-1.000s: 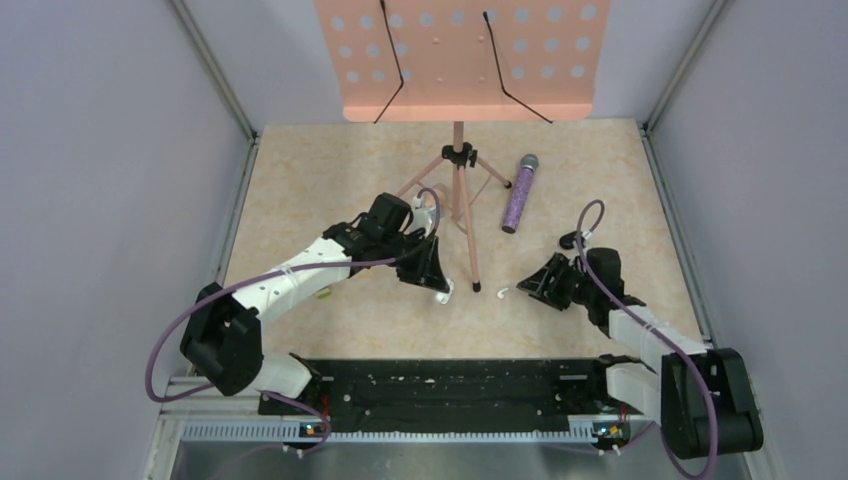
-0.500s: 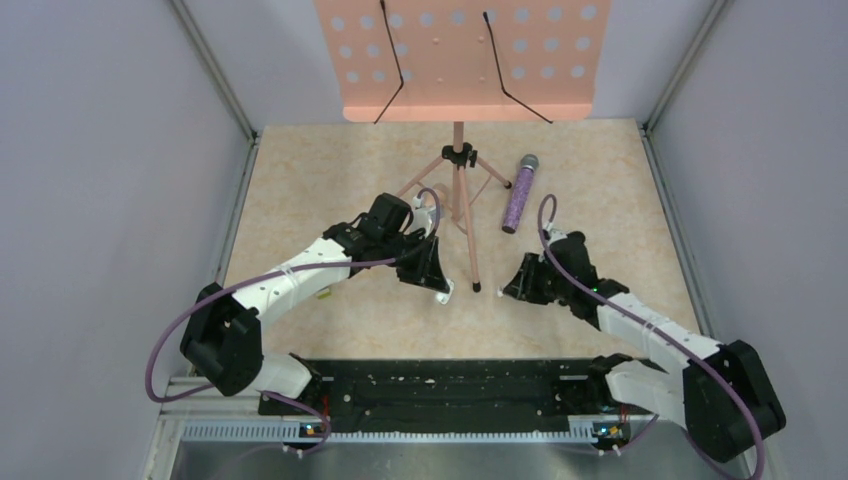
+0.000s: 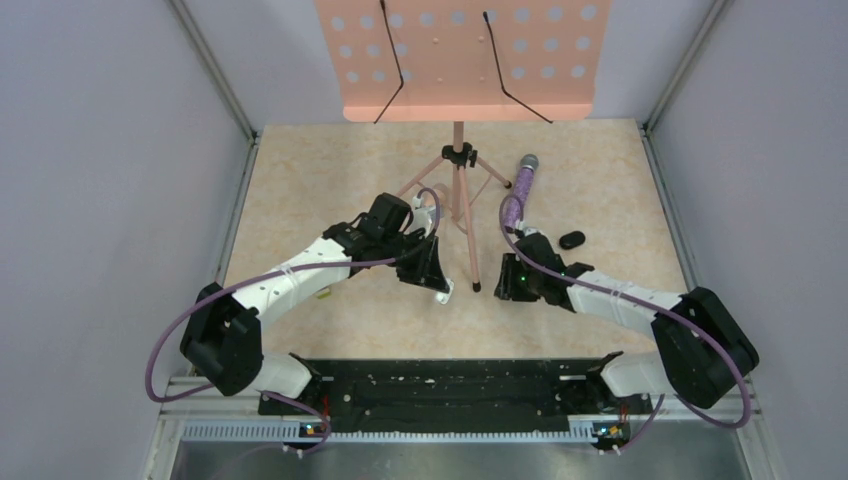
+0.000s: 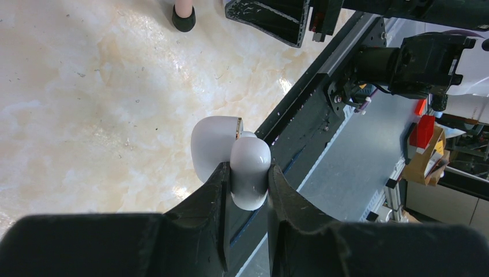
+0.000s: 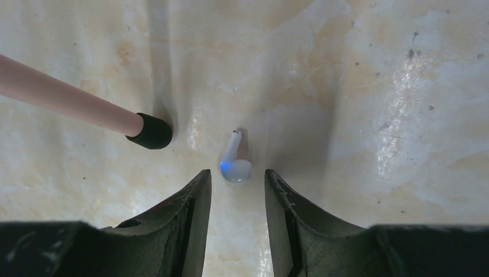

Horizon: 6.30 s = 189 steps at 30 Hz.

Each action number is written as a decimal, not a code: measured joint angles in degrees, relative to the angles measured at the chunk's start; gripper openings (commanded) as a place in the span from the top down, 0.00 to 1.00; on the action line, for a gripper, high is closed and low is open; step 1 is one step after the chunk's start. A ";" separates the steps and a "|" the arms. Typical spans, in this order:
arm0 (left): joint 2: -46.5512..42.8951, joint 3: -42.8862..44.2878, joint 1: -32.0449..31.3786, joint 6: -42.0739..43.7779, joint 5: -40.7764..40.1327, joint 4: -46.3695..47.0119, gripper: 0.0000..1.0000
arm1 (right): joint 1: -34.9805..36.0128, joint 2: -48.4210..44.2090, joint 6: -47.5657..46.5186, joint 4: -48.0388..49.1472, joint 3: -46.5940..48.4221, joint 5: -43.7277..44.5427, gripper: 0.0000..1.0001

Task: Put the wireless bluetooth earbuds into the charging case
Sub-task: Adjust the left earbud at the center of the board.

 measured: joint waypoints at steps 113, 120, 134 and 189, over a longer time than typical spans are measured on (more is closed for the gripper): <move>-0.37 0.00 0.00 -0.26 0.28 0.44 1.00 | 13.42 -8.83 4.52 11.82 -14.27 34.97 0.63; -0.48 0.00 0.00 -0.28 0.28 0.42 1.00 | 13.42 -7.82 3.56 13.33 -14.25 34.84 0.76; -2.51 -0.02 0.00 -0.52 0.28 0.44 1.00 | 13.44 -3.91 2.43 13.53 -11.58 34.93 0.69; -4.87 -2.51 0.00 -1.60 -1.03 1.57 1.00 | -3.98 5.31 3.19 4.72 2.58 9.86 0.60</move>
